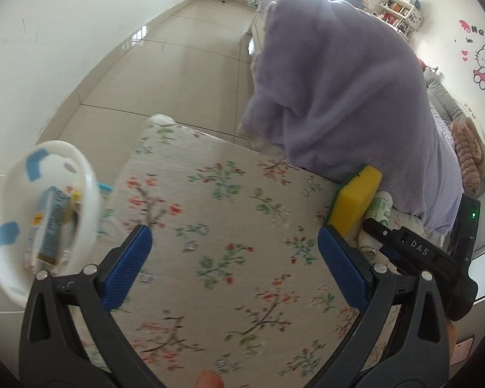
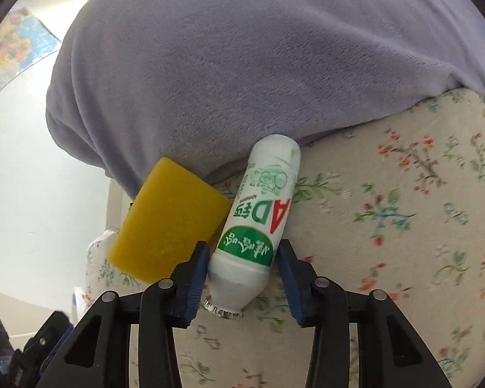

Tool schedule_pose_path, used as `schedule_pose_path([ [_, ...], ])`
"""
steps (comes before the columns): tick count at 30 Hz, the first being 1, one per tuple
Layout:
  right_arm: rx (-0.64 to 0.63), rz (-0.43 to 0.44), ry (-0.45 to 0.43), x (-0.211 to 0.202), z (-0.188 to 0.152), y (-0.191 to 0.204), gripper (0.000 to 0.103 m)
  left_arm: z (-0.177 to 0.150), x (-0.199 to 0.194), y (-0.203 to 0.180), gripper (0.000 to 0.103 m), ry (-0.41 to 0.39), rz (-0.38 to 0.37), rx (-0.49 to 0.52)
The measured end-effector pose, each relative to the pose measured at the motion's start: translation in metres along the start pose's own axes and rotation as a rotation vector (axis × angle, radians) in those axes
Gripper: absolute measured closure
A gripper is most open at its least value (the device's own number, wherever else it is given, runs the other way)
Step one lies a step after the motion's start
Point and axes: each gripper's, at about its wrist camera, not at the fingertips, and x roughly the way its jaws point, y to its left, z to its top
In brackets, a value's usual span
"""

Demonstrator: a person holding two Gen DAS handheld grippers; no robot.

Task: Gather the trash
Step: 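Grasp the white AD bottle with the right tool while the left tool grasps the yellow sponge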

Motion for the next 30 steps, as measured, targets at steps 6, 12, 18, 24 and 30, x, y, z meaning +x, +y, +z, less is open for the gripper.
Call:
schedule_pose_path([
  [6,-0.001,0.002,-0.033,-0.034,0.012,-0.031,0.065,-0.006,0.028,-0.045,0.022,0.023,-0.059,0.133],
  [12,0.01,-0.008,-0.063,-0.08,0.026,-0.063,0.065,-0.012,0.049,-0.085,0.032,0.019,-0.061,0.299],
  [18,0.02,-0.029,-0.071,-0.11,0.027,-0.103,0.065,-0.006,0.057,-0.095,0.036,-0.013,-0.127,0.305],
  [24,0.001,-0.055,-0.057,-0.127,0.025,-0.12,0.065,-0.001,0.064,-0.098,0.062,0.019,-0.18,0.301],
  [30,-0.025,-0.069,-0.072,-0.141,0.017,-0.113,0.065,-0.014,0.046,-0.098,0.071,0.006,-0.184,0.32],
])
